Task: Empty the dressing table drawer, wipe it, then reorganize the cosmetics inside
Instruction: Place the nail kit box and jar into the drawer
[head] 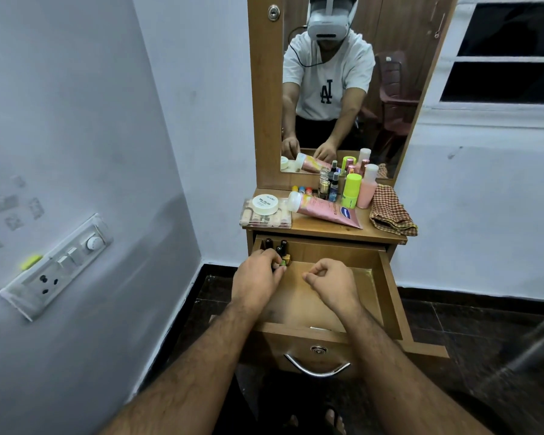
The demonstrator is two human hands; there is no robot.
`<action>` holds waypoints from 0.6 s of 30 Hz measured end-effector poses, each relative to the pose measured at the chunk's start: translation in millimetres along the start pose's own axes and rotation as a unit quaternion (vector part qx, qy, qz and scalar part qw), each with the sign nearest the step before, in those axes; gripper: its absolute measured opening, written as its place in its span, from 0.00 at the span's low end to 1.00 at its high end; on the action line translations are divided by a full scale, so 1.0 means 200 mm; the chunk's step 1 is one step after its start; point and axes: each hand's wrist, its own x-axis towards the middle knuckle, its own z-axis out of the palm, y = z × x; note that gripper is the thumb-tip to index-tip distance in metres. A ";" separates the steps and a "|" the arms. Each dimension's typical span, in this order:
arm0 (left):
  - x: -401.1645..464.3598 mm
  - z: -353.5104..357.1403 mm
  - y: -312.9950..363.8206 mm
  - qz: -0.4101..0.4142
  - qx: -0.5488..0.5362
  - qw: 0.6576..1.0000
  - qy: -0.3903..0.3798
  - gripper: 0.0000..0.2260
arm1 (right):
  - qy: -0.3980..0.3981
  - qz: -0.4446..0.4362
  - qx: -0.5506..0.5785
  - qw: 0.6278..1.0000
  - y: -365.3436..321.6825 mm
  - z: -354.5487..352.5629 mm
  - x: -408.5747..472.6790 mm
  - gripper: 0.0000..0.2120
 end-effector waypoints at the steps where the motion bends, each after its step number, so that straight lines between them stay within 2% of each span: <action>1: -0.01 0.00 0.01 -0.001 -0.007 1.000 0.002 0.04 | 0.005 -0.005 -0.010 1.000 0.00 -0.02 -0.02 0.09; 6: 0.06 -0.04 0.03 0.000 -0.065 0.998 0.002 0.07 | 0.023 -0.048 -0.095 0.994 -0.07 -0.14 0.00 0.04; 12: 0.27 -0.06 0.16 -0.011 -0.160 0.987 0.008 0.17 | 0.099 -0.133 -0.176 0.970 -0.28 -0.29 0.30 0.22; 14: 0.33 -0.03 0.21 -0.007 -0.183 0.983 0.004 0.19 | 0.085 -0.146 -0.201 0.965 -0.33 -0.31 0.40 0.27; 18: 0.42 0.02 0.24 -0.012 -0.212 0.977 -0.009 0.20 | 0.005 -0.131 -0.244 0.961 -0.37 -0.29 0.57 0.34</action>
